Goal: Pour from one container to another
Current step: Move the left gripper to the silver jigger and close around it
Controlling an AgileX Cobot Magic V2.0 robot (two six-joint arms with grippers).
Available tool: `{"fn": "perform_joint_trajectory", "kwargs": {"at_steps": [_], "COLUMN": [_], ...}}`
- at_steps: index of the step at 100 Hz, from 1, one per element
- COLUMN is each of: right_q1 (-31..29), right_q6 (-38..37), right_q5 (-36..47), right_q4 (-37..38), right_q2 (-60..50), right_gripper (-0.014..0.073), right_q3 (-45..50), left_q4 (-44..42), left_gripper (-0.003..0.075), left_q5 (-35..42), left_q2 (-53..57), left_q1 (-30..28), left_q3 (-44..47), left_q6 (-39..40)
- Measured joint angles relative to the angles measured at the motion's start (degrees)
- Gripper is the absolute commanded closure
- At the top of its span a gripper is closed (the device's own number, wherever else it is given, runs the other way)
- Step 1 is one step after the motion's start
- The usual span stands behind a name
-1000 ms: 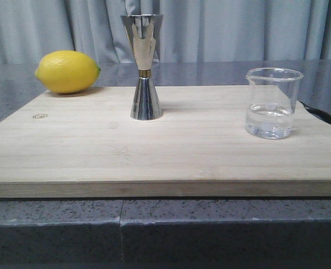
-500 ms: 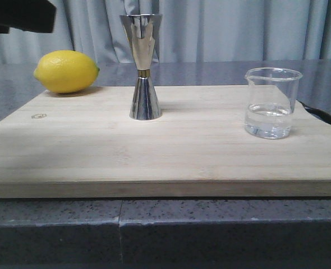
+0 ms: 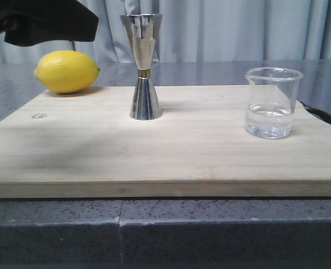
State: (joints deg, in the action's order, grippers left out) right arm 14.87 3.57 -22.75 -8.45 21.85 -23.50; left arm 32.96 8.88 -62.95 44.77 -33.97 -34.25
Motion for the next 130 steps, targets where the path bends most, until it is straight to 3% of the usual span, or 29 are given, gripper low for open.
{"fn": "perform_joint_trajectory", "kwargs": {"at_steps": [24, 51, 84, 130], "right_q1": [0.2, 0.2, 0.2, 0.2], "right_q6": [0.1, 0.2, 0.2, 0.2], "right_q5": [0.0, 0.0, 0.0, 0.0], "right_q4": [0.0, 0.1, 0.2, 0.6], "right_q2": [3.0, 4.0, 4.0, 4.0], "right_gripper": [0.0208, 0.0208, 0.0208, 0.0208], "right_q3": [0.0, 0.0, 0.0, 0.0], "left_q4": [-4.2, -20.3, -22.9, -33.3], "left_gripper": [0.0239, 0.0239, 0.0239, 0.0239], "left_q5": [5.5, 14.0, 22.7, 30.4], "left_q2": [-4.9, -12.3, -19.5, -24.8], "left_q1": [3.5, 4.3, 4.3, -1.8], "left_q3": [-0.1, -0.1, -0.4, -0.5], "left_q6": [1.8, 19.9, 25.9, 40.7]}}
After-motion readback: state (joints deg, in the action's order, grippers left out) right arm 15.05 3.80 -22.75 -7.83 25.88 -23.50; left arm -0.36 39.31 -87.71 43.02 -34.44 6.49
